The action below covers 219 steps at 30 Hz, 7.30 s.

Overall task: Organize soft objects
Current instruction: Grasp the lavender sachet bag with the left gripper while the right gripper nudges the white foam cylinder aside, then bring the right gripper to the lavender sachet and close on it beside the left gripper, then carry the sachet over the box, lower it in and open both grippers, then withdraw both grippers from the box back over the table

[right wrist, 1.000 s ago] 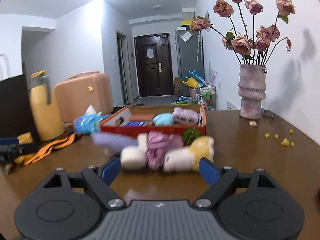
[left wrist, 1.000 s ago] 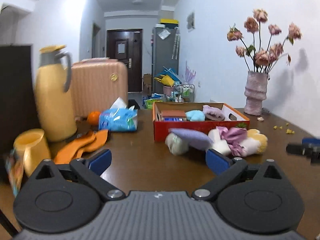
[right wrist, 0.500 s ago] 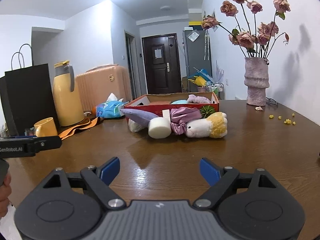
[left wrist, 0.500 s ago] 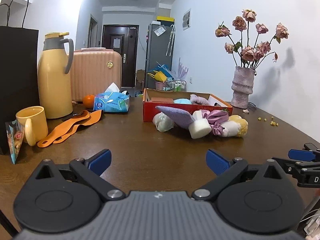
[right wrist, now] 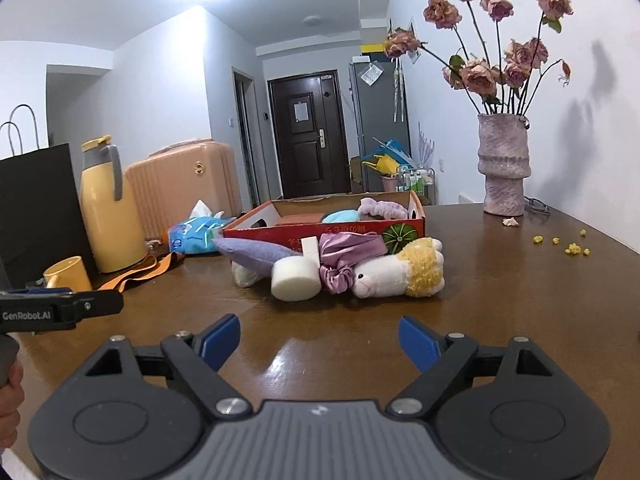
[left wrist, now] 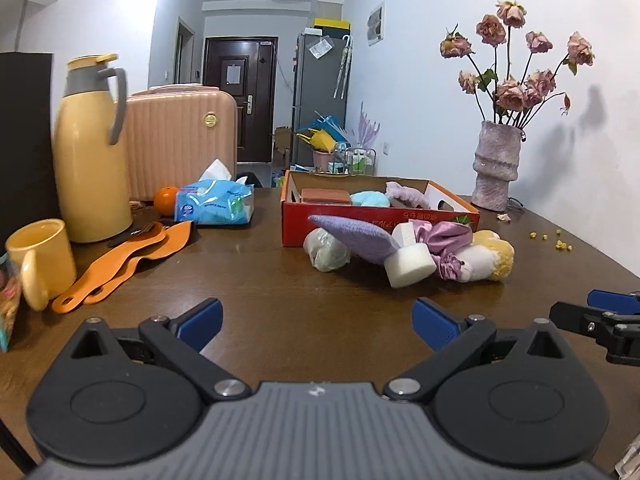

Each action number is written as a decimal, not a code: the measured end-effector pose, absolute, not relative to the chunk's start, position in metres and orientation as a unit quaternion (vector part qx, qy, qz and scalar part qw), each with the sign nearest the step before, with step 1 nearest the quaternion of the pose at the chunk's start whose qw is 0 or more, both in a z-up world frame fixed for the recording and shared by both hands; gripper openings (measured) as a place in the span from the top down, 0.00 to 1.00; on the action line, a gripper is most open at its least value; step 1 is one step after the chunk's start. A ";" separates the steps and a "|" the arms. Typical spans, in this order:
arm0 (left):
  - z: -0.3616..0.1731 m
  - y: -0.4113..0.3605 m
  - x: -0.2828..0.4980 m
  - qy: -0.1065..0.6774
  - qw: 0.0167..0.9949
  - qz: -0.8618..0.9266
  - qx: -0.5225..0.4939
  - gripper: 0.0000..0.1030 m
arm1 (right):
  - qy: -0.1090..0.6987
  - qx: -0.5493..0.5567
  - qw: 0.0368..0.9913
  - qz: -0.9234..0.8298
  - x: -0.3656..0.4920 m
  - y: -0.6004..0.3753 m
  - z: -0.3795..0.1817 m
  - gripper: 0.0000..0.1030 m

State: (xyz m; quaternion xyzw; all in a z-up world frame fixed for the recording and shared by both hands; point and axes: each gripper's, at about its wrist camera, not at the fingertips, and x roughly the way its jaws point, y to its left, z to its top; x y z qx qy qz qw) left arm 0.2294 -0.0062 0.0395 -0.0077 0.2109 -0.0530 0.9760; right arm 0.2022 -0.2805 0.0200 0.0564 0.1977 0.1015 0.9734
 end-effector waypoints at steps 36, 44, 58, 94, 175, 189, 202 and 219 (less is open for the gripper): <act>0.001 0.099 0.299 0.390 0.894 -0.096 -0.200 0.95 | 0.284 0.079 0.898 0.327 0.279 -0.204 0.006 0.61; -0.010 0.105 0.304 0.402 0.898 -0.105 -0.144 0.95 | 0.324 0.033 0.893 0.310 0.278 -0.158 -0.015 0.66; -0.017 0.101 0.305 0.401 0.897 -0.141 -0.122 0.95 | 0.257 0.073 0.926 0.268 0.303 -0.172 0.009 0.56; -0.007 0.047 0.282 0.383 0.903 -0.170 -0.095 0.45 | 0.331 0.203 0.899 0.204 0.299 -0.232 -0.031 0.75; 0.115 -0.001 0.452 0.199 0.979 -0.037 0.036 0.13 | 0.227 0.045 0.971 0.061 0.463 -0.297 0.117 0.16; 0.094 -0.006 0.330 0.179 0.983 -0.037 0.015 0.04 | 0.145 0.007 0.987 0.066 0.333 -0.283 0.101 0.14; 0.051 -0.007 0.137 0.147 0.986 -0.073 0.004 0.00 | 0.167 0.028 0.981 0.097 0.140 -0.280 0.029 0.12; 0.030 0.009 0.096 0.201 0.978 -0.065 -0.002 0.00 | 0.206 0.058 0.972 0.097 0.078 -0.280 -0.004 0.05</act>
